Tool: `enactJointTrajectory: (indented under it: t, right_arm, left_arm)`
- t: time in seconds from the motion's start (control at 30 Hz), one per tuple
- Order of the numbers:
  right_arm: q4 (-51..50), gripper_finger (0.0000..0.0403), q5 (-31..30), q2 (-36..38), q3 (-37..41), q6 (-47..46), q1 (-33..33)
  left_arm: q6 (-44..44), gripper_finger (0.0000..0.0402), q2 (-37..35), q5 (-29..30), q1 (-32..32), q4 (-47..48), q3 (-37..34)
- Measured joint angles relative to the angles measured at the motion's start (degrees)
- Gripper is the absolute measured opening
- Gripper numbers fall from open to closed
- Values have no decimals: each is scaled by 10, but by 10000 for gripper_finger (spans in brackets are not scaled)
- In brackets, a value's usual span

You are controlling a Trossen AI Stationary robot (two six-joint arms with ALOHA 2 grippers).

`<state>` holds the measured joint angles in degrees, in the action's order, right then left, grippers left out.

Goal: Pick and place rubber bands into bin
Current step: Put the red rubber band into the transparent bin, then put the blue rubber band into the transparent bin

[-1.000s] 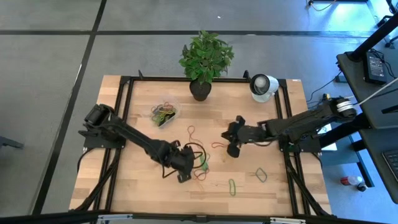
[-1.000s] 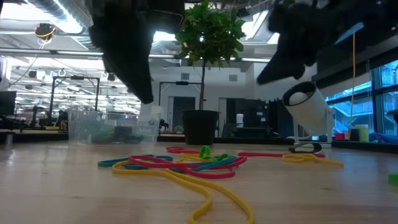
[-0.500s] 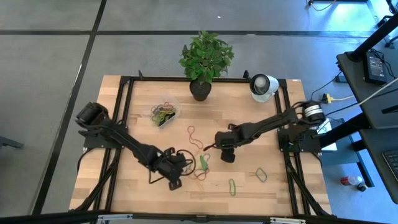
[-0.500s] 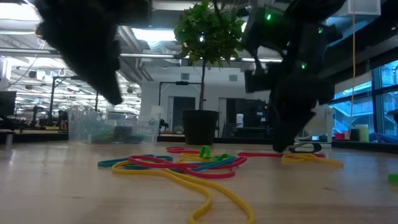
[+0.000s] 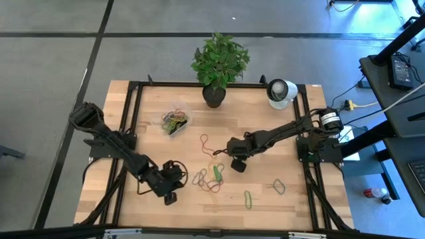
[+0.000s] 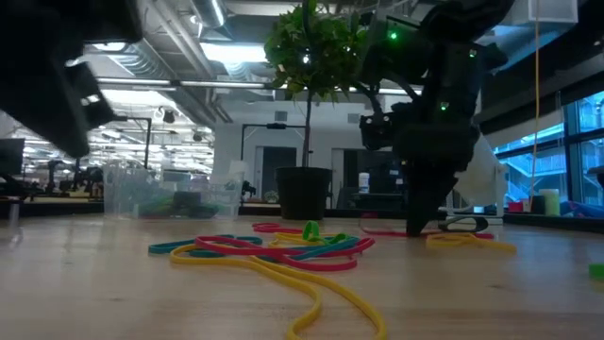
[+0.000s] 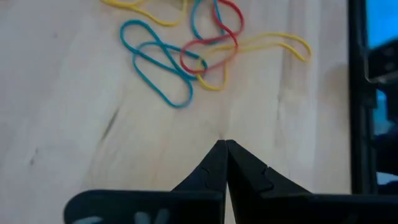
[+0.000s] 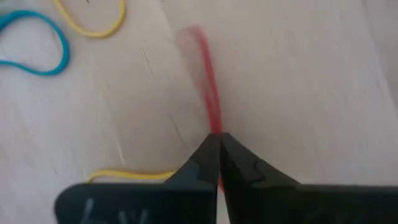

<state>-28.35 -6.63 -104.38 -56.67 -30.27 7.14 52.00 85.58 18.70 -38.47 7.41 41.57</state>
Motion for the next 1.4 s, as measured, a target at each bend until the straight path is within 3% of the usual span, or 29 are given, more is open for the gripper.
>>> enactJointTrajectory:
  t: [0.13, 0.3, 0.53, 0.7, 0.97, 1.17, 1.4]
  right_arm:
    - [-32, 3, -15, 15, -31, -25, 4]
    - [-41, 2, -72, 22, -138, 2, 13]
    - [105, 1, -113, 0, -259, 98, -14]
    - [173, 1, -100, -61, -349, 153, -49]
    - [185, 2, -83, -228, -529, 219, -97]
    - [145, 32, -82, -331, -629, 213, -124]
    - [26, 115, -40, -349, -661, 169, -143]
  left_arm:
    - [4, 1, -40, 2, -16, -3, -34]
    - [4, 1, -96, 18, -28, -6, -71]
    - [-16, 1, -170, 48, -33, -1, -114]
    - [-40, 1, -201, 47, -33, 3, -128]
    - [-51, 1, -233, 41, -30, 8, -152]
    - [-48, 1, -243, 24, -36, 16, -159]
    - [-48, 1, -243, 21, -50, 20, -159]
